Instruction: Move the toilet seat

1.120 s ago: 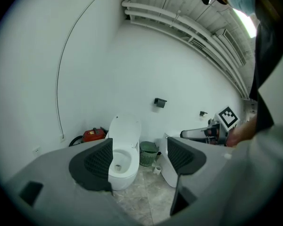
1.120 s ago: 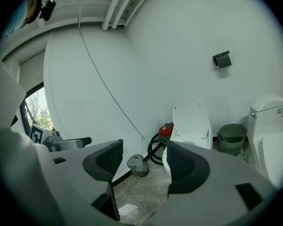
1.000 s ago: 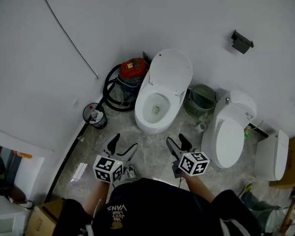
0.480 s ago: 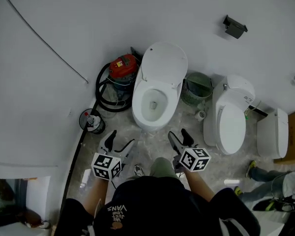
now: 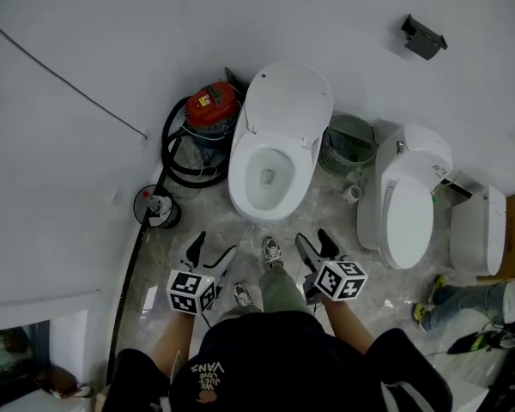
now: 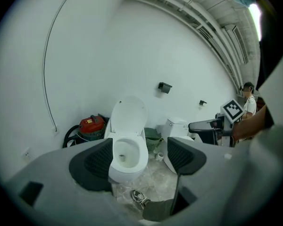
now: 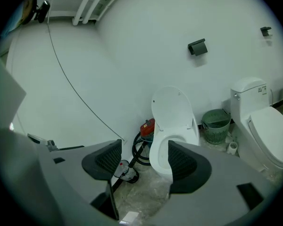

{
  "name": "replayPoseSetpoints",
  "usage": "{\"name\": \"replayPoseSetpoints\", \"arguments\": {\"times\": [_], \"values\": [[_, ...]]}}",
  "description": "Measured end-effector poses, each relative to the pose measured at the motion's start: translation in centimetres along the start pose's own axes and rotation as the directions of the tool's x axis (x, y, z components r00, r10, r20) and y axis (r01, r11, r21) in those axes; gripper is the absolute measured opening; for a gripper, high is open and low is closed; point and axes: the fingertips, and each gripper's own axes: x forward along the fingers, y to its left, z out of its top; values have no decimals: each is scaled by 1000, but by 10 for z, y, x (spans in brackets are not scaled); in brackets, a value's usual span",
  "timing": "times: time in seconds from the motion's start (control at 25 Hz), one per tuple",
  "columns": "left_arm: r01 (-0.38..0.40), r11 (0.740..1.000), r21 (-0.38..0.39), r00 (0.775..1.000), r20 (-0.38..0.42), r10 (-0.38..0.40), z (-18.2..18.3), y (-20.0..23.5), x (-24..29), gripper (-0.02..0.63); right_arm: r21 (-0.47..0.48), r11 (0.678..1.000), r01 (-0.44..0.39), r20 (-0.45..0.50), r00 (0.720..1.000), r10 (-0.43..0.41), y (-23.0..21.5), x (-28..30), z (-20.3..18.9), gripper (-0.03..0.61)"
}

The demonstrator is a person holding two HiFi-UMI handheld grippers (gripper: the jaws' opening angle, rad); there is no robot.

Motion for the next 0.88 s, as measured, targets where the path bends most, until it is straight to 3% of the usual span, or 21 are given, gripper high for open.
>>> {"name": "replayPoseSetpoints", "arguments": {"times": [0.48,0.88], "values": [[-62,998,-25,996,-65,60,-16,35,95,347,-18,998,52,-69,996,-53,-78,83,11,287],[-93,994,-49,978,-190,82,-71,66,160,336,-10,1000,12,-198,980,-14,-105,150,-42,288]]}}
